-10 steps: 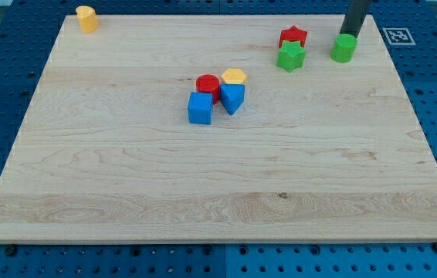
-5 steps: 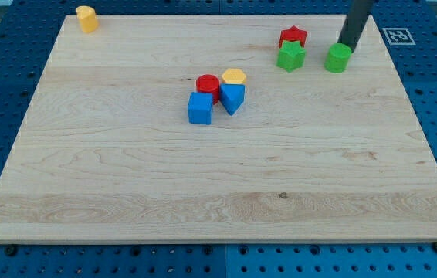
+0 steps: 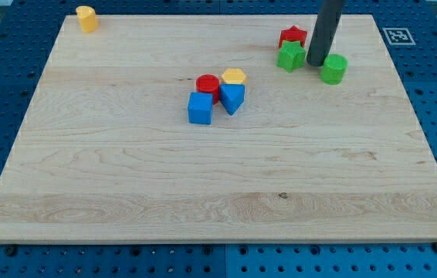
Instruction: Move the green circle to the center right
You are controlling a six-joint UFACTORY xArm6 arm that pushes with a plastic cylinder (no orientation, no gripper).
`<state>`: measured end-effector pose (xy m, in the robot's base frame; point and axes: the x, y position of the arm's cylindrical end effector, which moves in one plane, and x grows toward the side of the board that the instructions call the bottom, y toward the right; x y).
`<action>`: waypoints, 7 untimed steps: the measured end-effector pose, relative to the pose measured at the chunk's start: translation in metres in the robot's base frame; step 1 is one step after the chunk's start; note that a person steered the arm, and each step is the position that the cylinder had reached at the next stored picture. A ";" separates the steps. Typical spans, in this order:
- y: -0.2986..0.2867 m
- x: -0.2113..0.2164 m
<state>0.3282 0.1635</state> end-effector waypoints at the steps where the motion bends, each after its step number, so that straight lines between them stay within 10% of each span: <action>1: 0.009 0.002; 7: 0.091 0.056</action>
